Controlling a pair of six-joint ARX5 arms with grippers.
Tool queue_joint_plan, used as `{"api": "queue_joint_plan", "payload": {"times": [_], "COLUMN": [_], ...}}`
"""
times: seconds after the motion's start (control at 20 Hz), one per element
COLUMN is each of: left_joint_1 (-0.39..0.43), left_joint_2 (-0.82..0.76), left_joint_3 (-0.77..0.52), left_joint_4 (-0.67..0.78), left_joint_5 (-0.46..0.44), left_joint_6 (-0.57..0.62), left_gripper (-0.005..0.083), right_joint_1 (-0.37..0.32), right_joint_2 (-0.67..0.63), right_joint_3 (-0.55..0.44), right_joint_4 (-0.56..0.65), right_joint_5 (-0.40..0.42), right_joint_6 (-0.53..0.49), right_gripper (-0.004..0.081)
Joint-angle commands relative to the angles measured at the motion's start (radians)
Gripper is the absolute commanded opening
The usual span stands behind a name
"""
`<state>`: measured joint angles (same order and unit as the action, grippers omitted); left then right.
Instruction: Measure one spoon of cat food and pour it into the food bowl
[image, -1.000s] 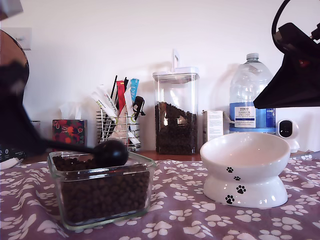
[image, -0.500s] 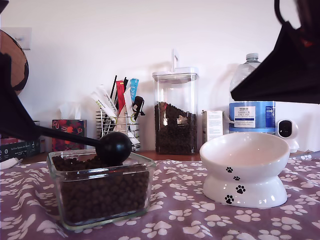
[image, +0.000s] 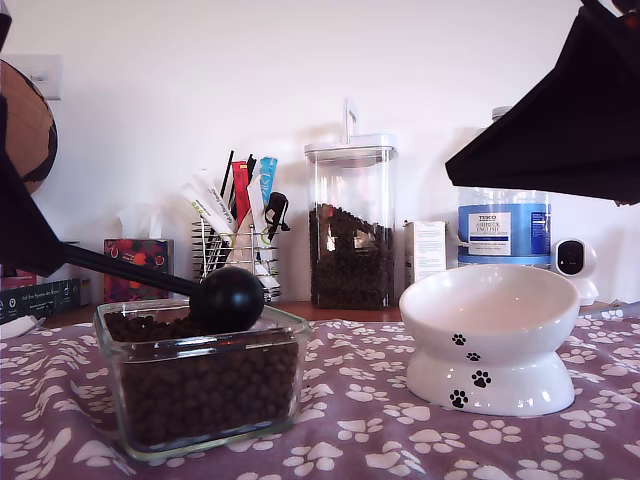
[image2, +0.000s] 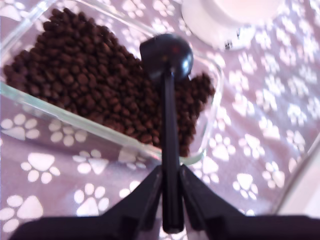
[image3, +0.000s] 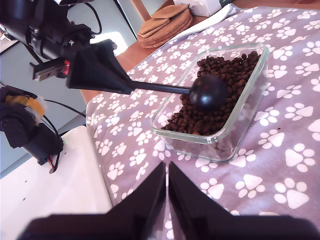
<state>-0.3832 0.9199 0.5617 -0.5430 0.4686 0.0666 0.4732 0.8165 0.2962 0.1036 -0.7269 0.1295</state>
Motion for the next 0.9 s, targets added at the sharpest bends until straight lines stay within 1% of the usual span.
{"api": "queue_joint_plan", "payload": {"times": [0.0, 0.1, 0.3, 0.4, 0.6, 0.65, 0.8, 0.85], "left_joint_1": [0.013, 0.023, 0.041, 0.053, 0.074, 0.074, 0.074, 0.074], "left_joint_2": [0.034, 0.078, 0.184, 0.235, 0.294, 0.298, 0.298, 0.298], "left_joint_3": [0.076, 0.138, 0.228, 0.235, 0.238, 0.24, 0.253, 0.26], "left_joint_4": [-0.055, -0.139, -0.251, -0.281, -0.302, -0.301, -0.289, -0.29], "left_joint_5": [0.006, 0.006, 0.036, 0.068, 0.071, 0.058, -0.057, -0.076], "left_joint_6": [0.07, 0.154, 0.232, 0.282, 0.349, 0.353, 0.354, 0.354], "left_gripper": [-0.0024, -0.0024, -0.0024, -0.0024, -0.0024, -0.0024, -0.0024, -0.0024], "right_joint_1": [0.005, 0.005, 0.005, 0.005, 0.005, 0.005, 0.005, 0.005], "right_joint_2": [0.004, 0.004, 0.004, 0.004, 0.004, 0.004, 0.004, 0.004], "right_joint_3": [-0.012, -0.012, -0.012, -0.012, -0.012, -0.012, -0.012, -0.012], "right_joint_4": [0.007, 0.007, 0.008, 0.008, 0.007, 0.006, 0.003, 0.003], "right_joint_5": [-0.006, -0.006, -0.003, -0.003, -0.003, -0.003, -0.003, -0.003], "right_joint_6": [-0.003, -0.003, -0.003, -0.003, -0.002, -0.002, -0.002, -0.002], "right_gripper": [-0.0013, -0.0013, -0.0013, -0.0013, -0.0013, -0.0013, -0.0013, -0.0013]}}
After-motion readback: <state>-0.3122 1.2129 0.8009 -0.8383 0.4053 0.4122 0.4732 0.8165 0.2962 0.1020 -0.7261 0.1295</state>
